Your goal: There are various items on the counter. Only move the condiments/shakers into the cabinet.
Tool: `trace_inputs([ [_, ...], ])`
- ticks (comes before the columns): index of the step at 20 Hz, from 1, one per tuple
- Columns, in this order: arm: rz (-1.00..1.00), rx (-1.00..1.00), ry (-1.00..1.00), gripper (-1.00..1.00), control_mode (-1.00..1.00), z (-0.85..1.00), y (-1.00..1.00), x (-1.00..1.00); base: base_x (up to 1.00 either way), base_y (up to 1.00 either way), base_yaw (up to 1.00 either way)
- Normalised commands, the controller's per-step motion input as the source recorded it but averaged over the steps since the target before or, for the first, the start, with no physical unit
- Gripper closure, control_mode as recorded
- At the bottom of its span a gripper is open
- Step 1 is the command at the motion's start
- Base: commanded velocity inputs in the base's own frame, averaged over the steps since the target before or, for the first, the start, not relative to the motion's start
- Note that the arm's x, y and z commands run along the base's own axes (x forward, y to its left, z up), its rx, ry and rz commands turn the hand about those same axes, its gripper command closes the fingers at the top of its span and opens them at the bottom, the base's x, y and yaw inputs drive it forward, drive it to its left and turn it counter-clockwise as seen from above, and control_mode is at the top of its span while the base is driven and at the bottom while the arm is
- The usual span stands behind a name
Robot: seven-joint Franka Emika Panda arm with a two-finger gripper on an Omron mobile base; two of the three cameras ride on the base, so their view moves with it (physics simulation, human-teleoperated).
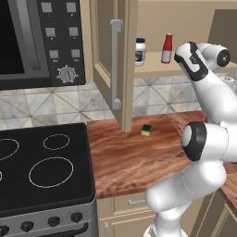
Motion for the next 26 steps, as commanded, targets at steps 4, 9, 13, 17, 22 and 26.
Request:
trace_inputs([
  [4,0.00,0.00,0.00,1.00,-1.00,0.00,0.00,0.00,0.00,0.00,0.00],
  [9,0.00,0.00,0.00,-1.00,-1.00,0.00,0.00,0.00,0.00,0.00,0.00],
  [13,0.00,0.00,0.00,-1.00,-1.00,0.00,0.00,0.00,0.00,0.00,0.00],
  [17,0.00,0.00,-0.01,-1.00,-1.00,0.00,0.00,-0.07,0.00,0.00,0.00],
  [22,0.00,0.00,-0.08,-1.00,-1.00,0.00,0.00,-0.43,0.00,0.00,0.00],
  [26,0.00,0.00,-0.13,-1.00,-1.00,0.00,0.00,-0.71,0.00,0.00,0.00],
])
